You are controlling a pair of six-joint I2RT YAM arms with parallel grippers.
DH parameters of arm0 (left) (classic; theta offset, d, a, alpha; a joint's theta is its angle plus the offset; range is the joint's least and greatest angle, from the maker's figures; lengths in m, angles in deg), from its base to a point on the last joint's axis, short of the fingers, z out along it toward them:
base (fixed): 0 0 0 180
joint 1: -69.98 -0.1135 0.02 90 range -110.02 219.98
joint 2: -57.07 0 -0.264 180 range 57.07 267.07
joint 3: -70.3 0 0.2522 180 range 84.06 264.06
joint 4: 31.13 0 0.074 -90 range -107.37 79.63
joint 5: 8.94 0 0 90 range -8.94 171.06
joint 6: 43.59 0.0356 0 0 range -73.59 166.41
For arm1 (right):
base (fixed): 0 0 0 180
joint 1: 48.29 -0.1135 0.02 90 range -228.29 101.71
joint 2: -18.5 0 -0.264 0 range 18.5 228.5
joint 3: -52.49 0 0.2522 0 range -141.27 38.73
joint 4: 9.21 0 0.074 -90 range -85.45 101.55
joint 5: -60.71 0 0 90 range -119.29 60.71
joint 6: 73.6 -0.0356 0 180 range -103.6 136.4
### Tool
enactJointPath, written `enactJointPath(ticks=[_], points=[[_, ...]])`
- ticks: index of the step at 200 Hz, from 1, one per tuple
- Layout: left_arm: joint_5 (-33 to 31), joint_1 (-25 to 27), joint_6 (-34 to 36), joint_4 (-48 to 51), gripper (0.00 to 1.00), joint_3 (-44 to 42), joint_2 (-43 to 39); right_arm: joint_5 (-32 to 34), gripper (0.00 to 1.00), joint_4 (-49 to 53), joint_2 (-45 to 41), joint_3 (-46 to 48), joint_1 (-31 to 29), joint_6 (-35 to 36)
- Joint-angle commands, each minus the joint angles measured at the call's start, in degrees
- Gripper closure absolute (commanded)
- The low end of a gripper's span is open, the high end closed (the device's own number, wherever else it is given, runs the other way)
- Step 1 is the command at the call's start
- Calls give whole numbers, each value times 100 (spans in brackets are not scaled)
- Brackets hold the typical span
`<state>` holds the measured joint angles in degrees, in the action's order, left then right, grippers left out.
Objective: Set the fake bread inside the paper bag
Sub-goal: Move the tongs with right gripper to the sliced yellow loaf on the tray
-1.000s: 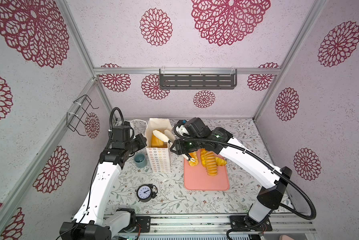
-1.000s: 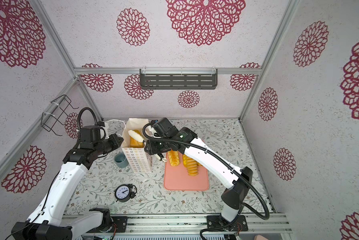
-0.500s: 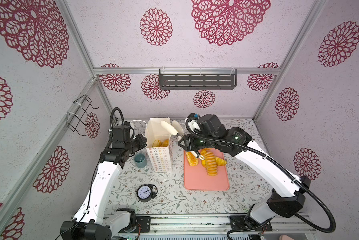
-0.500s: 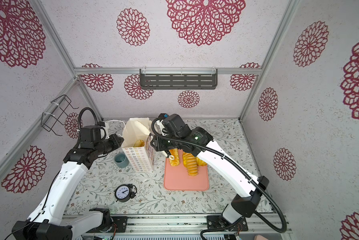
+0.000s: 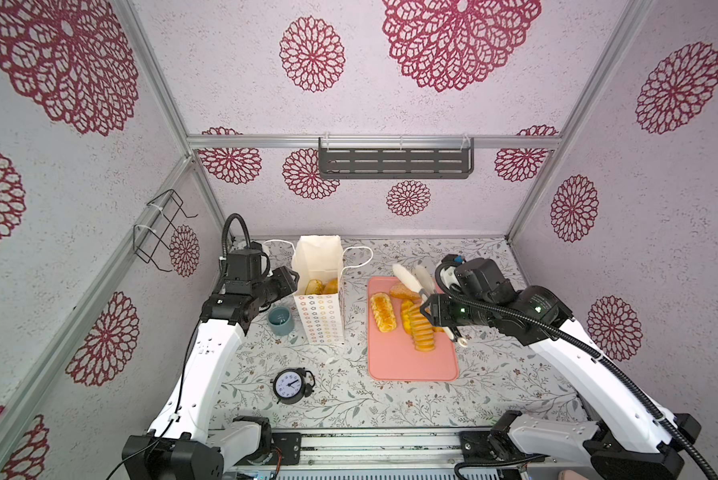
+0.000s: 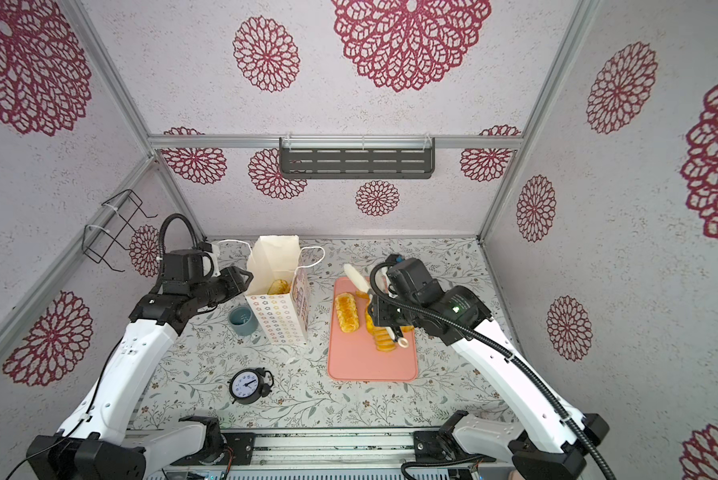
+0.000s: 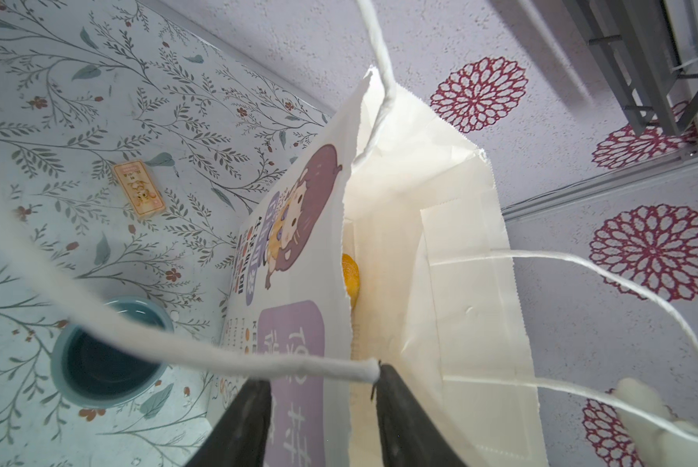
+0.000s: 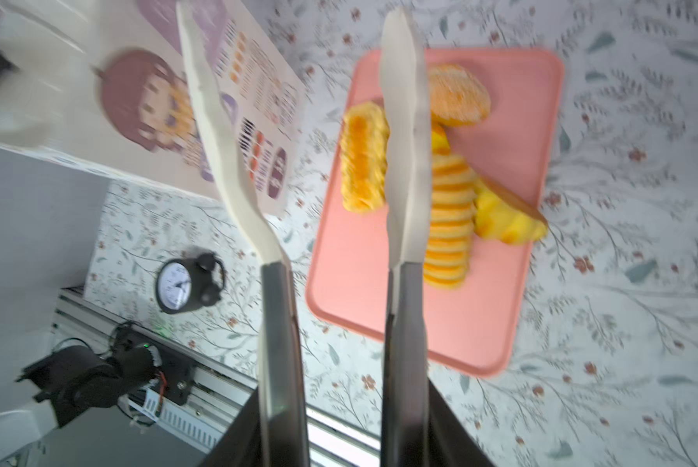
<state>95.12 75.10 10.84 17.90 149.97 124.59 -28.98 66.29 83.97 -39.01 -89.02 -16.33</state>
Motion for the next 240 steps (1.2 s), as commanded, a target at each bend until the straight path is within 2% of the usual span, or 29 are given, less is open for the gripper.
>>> enactJointPath(ticks=[1, 41, 116, 240], points=[[59, 80, 42, -134, 47, 183, 33, 214, 54, 387, -304, 380, 21, -218], [123, 82, 43, -152, 41, 160, 52, 197, 52, 759, -464, 978, 22, -310], [107, 76, 31, -228, 39, -17, -11, -100, 47, 720, -449, 1740, 21, -232], [114, 78, 27, -284, 38, -147, -55, -96, 43, 8, 563, 2103, 95, 168]])
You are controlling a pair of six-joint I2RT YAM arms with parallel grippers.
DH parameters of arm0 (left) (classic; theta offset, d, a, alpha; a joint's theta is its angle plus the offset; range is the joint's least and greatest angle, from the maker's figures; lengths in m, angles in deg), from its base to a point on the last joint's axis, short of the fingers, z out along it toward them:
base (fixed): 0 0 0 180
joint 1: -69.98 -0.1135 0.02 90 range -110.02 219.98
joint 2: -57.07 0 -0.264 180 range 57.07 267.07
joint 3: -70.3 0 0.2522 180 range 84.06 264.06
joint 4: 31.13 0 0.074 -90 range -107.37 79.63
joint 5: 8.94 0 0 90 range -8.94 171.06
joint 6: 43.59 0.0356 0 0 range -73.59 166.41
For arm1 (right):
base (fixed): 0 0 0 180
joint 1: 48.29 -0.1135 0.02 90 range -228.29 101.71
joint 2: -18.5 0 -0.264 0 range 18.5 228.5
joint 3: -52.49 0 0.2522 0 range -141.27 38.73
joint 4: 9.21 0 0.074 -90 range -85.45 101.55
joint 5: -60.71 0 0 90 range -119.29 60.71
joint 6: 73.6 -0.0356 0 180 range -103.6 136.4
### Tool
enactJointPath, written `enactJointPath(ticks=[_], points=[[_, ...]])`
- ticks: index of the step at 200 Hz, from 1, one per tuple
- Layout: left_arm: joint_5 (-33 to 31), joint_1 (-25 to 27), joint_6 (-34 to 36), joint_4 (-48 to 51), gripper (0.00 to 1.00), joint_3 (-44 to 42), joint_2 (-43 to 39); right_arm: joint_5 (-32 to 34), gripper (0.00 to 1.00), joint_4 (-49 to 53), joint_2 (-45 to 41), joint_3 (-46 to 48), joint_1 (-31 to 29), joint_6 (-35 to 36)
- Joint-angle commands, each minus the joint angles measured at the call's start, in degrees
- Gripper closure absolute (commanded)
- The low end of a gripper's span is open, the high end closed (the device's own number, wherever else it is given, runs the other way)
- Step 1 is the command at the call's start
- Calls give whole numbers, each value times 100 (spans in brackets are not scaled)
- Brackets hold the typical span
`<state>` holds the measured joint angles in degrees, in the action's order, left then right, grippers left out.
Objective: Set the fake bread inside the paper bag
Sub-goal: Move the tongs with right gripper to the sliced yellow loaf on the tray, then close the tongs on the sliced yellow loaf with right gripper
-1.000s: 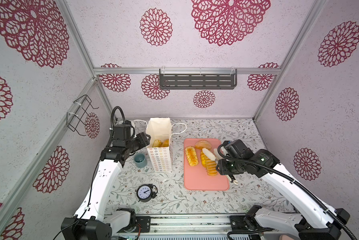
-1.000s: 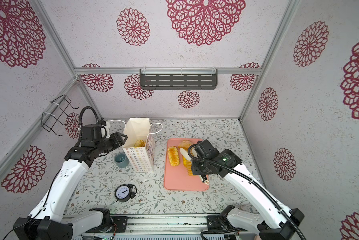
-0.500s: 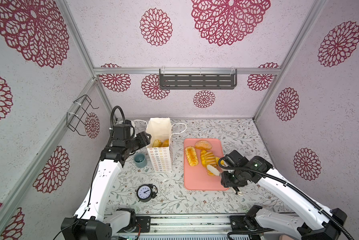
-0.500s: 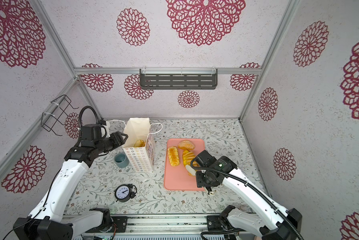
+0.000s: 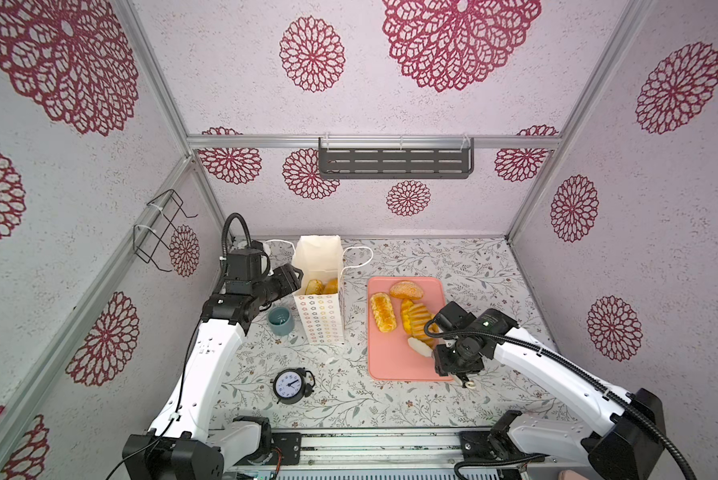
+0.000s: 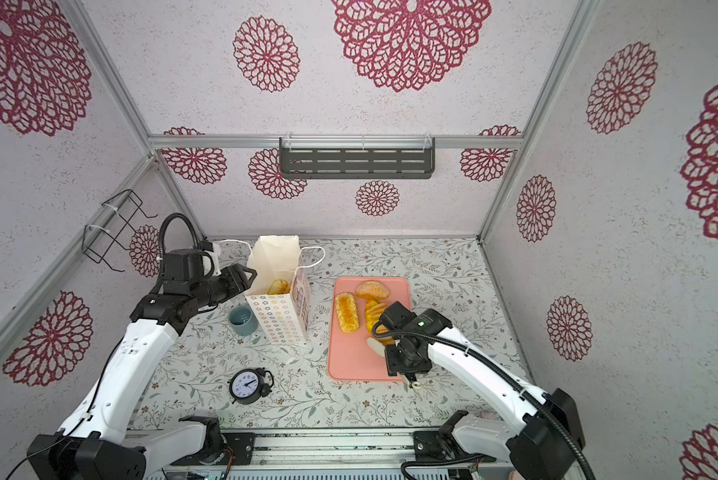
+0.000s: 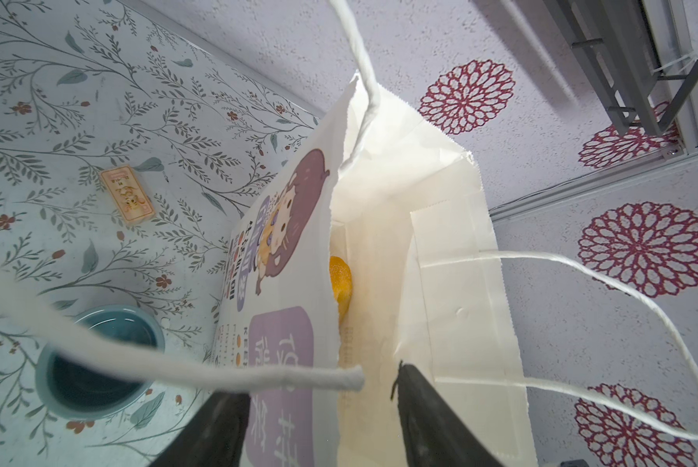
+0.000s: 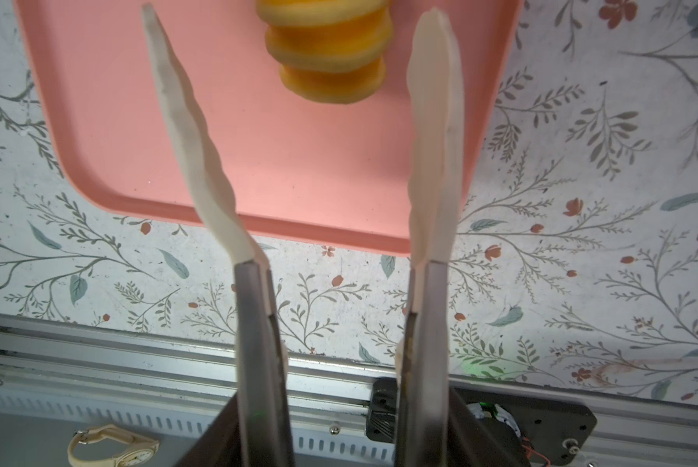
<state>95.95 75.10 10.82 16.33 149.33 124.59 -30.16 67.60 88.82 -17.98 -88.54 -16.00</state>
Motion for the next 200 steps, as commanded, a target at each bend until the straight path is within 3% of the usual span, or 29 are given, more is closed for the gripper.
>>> enactJointPath(ticks=[1, 118, 200], points=[[35, 77, 28, -126, 38, -85, -55, 23, 43, -124, 82, 6, 50, 136], [35, 76, 28, -100, 38, -120, -72, 72, 48, -580, 676, 156, 241, 349], [22, 77, 41, -60, 38, -85, -91, -82, 60, -635, 471, 134, 246, 334]])
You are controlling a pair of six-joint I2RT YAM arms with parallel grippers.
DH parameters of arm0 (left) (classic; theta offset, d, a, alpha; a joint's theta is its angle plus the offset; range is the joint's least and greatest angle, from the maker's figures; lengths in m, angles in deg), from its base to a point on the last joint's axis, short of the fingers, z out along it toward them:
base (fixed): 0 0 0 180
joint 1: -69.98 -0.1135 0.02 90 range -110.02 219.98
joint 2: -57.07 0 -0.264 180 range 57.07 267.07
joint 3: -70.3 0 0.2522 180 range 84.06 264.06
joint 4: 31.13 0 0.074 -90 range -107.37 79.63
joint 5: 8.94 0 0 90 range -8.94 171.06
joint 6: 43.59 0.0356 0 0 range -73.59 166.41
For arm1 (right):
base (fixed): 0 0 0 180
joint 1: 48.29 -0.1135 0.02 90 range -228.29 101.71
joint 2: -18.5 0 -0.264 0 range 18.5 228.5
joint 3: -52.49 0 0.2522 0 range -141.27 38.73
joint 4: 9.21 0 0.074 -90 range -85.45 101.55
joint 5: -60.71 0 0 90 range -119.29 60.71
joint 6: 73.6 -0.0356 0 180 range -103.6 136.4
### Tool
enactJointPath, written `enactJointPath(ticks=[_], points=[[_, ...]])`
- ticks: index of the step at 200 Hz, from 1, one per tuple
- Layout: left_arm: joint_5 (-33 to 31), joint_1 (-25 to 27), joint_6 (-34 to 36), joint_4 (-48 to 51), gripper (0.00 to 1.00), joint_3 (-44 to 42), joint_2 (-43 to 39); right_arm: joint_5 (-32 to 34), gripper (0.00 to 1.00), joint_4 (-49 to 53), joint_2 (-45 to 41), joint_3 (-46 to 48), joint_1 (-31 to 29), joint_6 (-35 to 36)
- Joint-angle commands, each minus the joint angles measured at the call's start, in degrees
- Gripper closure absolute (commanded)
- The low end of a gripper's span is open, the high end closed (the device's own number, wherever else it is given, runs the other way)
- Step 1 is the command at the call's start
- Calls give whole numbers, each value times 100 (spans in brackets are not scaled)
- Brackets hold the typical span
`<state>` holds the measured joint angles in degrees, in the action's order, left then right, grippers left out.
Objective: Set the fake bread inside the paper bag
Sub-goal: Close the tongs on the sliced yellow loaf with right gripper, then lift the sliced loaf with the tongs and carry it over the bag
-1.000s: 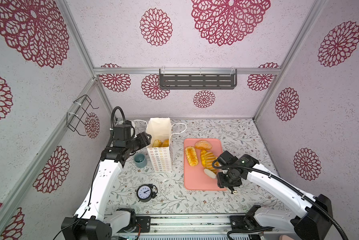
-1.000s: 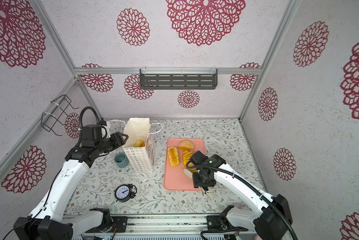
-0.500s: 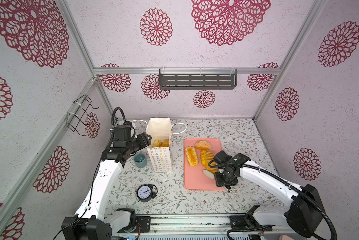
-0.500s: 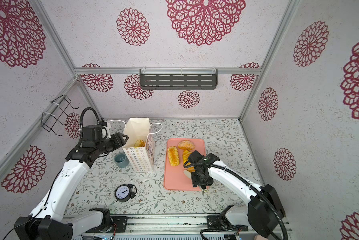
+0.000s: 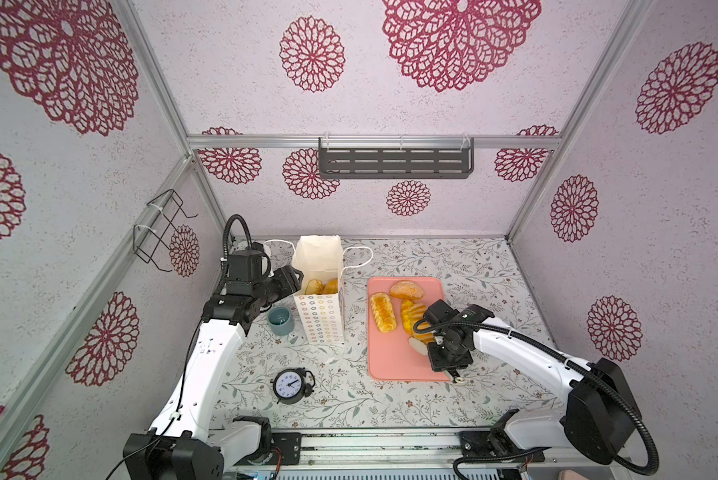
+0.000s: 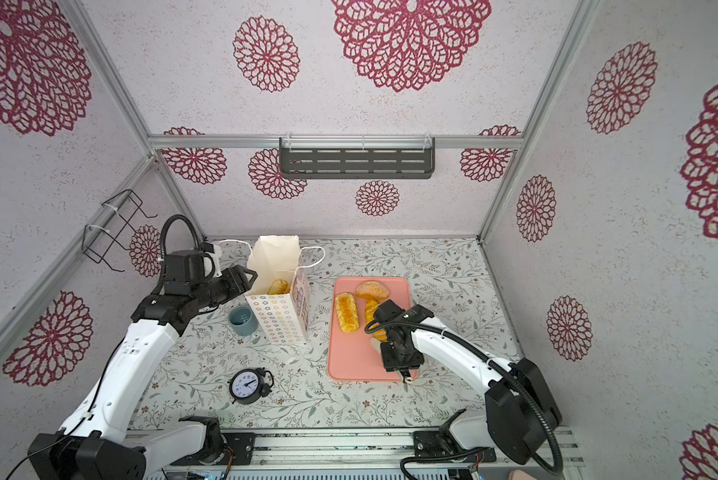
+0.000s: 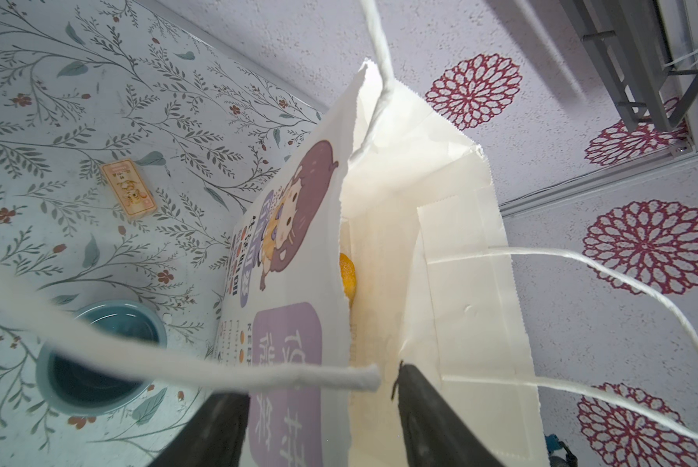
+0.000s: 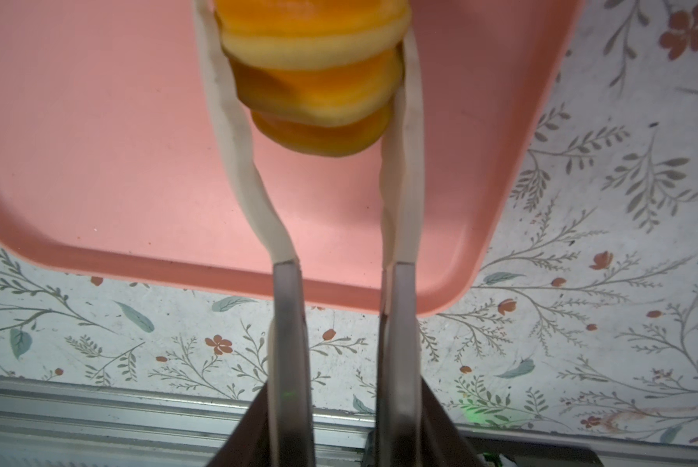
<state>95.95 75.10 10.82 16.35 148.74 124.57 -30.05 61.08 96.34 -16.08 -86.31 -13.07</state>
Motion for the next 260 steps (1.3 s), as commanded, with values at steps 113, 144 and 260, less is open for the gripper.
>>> enactJointPath(ticks=[113, 144, 260], points=[[5, 73, 24, 4, 41, 121, -71, -655, 67, 94, -1258, -190, 23, 39], [6, 76, 10, 21, 44, 158, -51, -781, 67, -8, -1382, -482, 23, 35], [-60, 78, -13, 151, 61, 259, -125, -1910, 66, -554, -1318, -2847, 23, 221]])
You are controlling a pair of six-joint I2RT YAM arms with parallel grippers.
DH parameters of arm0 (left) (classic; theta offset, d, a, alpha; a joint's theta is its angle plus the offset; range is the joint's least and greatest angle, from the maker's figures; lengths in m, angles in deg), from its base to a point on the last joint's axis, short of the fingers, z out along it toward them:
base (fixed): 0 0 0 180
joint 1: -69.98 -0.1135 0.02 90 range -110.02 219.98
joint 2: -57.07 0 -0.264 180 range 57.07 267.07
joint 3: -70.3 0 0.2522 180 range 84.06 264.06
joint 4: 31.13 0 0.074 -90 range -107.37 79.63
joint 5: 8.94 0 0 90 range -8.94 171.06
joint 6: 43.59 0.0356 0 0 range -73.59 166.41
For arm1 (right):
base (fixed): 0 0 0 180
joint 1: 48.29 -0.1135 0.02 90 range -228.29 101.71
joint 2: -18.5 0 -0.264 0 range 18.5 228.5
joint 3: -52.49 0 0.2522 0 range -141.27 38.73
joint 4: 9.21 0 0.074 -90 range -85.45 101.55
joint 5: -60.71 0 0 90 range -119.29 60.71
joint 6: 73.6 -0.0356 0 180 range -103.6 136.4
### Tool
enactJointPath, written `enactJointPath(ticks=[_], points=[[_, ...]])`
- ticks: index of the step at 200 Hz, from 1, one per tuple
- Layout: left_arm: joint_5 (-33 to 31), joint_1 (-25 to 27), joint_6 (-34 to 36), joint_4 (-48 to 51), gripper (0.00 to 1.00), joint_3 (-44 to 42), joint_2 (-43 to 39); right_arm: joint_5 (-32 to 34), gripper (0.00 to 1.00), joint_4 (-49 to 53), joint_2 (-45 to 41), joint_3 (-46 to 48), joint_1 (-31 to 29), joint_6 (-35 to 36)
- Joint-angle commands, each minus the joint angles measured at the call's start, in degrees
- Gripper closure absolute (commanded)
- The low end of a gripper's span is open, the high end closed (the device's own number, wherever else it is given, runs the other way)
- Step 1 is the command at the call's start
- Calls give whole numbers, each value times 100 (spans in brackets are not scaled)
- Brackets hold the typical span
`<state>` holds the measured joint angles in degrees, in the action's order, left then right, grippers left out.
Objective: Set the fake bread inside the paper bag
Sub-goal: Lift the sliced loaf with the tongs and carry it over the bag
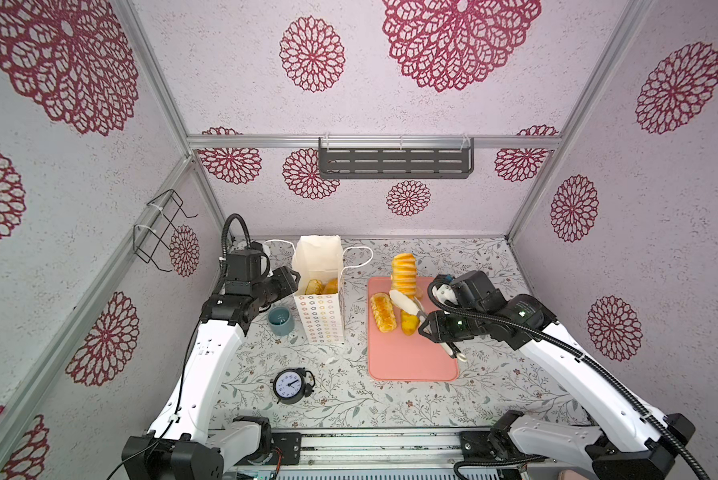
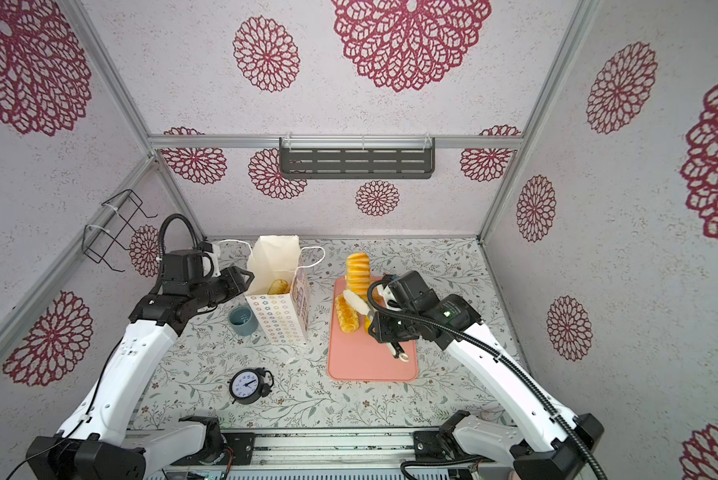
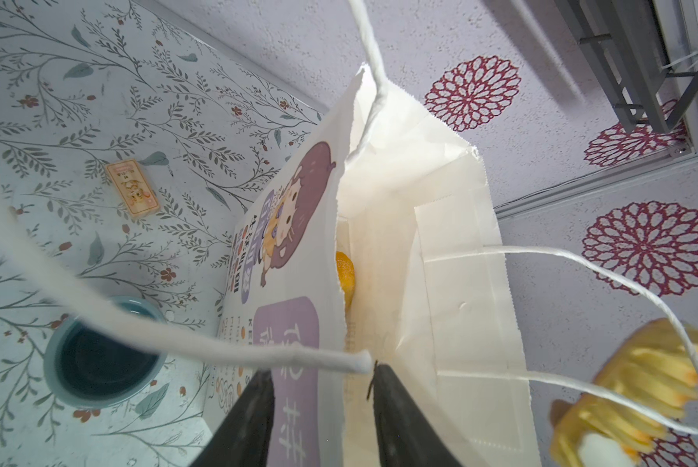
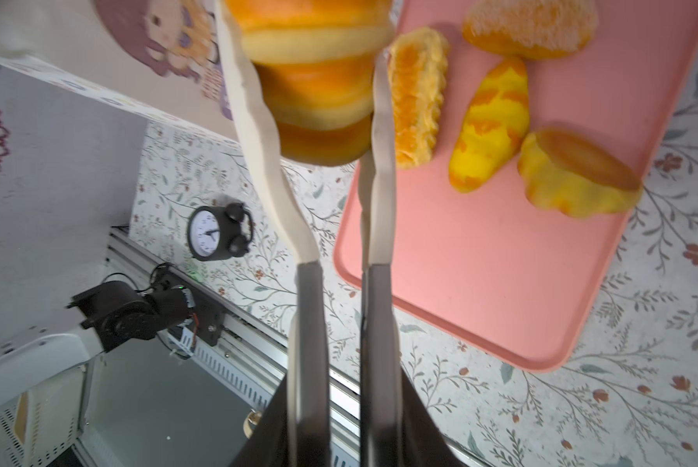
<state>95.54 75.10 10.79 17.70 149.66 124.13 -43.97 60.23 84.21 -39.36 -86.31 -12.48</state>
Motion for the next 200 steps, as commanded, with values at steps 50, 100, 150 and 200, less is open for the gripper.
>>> enactJointPath(ticks=[50, 100, 150, 200], points=[[-24, 79, -64, 8, 71, 145, -106, -1230, 65, -1108, 320, -1157, 11, 89], [-1, 77, -118, -40, 77, 89, -149, -1281, 65, -1338, 1292, -2266, -398, 65], [-15, 79, -125, -44, 80, 40, -202, -882, 66, -1060, 2261, -3152, -711, 102], [36, 77, -147, -114, 82, -4, -187, -576, 66, -702, 2807, -3509, -899, 234]])
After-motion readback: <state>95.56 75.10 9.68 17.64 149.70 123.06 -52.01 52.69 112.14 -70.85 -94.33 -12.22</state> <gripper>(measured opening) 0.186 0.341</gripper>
